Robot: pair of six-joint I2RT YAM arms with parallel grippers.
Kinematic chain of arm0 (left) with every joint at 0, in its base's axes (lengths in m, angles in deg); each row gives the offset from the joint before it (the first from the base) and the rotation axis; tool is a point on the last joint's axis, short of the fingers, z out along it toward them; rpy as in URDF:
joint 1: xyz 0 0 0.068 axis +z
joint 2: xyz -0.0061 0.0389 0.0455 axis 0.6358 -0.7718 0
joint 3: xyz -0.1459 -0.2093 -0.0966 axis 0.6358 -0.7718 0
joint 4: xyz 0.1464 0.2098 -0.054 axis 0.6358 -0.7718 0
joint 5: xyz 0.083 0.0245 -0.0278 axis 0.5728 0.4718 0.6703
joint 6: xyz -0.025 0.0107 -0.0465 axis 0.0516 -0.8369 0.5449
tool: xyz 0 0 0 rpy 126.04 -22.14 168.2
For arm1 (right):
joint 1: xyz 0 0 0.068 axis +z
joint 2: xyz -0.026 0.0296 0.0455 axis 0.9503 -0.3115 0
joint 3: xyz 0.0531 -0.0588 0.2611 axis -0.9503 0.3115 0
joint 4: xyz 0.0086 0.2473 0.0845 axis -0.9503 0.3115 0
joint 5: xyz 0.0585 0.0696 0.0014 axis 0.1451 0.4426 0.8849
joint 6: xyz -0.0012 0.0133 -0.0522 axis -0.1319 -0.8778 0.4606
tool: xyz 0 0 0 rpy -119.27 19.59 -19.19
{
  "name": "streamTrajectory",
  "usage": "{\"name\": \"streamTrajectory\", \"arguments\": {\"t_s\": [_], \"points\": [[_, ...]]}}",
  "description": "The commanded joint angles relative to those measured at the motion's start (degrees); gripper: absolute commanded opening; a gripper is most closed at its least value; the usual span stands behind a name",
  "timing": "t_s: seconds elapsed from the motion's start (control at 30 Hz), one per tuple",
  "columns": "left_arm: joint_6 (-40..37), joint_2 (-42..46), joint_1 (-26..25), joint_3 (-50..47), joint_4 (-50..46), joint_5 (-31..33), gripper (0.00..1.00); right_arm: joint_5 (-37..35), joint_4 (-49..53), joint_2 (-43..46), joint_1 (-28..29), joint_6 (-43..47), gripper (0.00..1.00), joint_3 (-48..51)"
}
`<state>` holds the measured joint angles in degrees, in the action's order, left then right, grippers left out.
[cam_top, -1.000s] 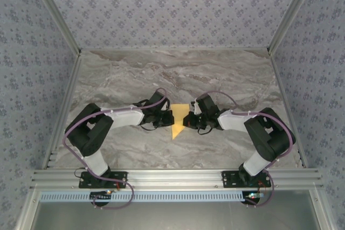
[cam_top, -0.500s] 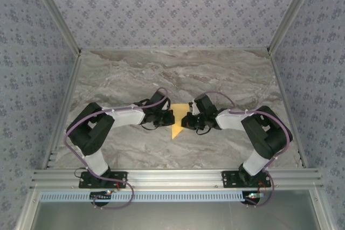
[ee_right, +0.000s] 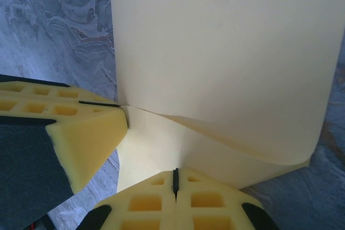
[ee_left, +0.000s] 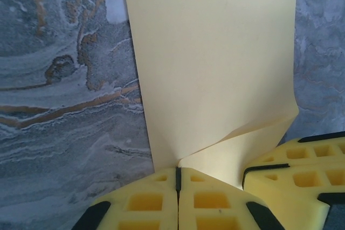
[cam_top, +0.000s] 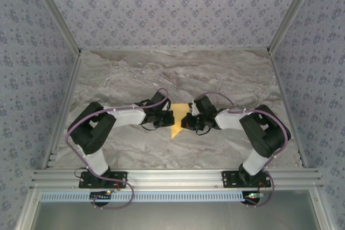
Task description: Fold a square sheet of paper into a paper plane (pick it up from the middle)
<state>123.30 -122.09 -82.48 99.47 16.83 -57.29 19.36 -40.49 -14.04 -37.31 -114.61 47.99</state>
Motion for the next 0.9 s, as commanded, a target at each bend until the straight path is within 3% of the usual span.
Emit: {"name": "streamTrajectory", "arguments": {"t_s": [0.0,0.87], "points": [[-1.26,0.64,0.35,0.91,-1.33,1.37,0.07,0.63,-0.92,0.67,0.50,1.04,0.01,-0.72],[-0.71,0.41,0.34,0.65,-3.04,4.33,0.05,2.36,-2.23,-1.82,3.06,1.64,0.01,-2.36]]}}
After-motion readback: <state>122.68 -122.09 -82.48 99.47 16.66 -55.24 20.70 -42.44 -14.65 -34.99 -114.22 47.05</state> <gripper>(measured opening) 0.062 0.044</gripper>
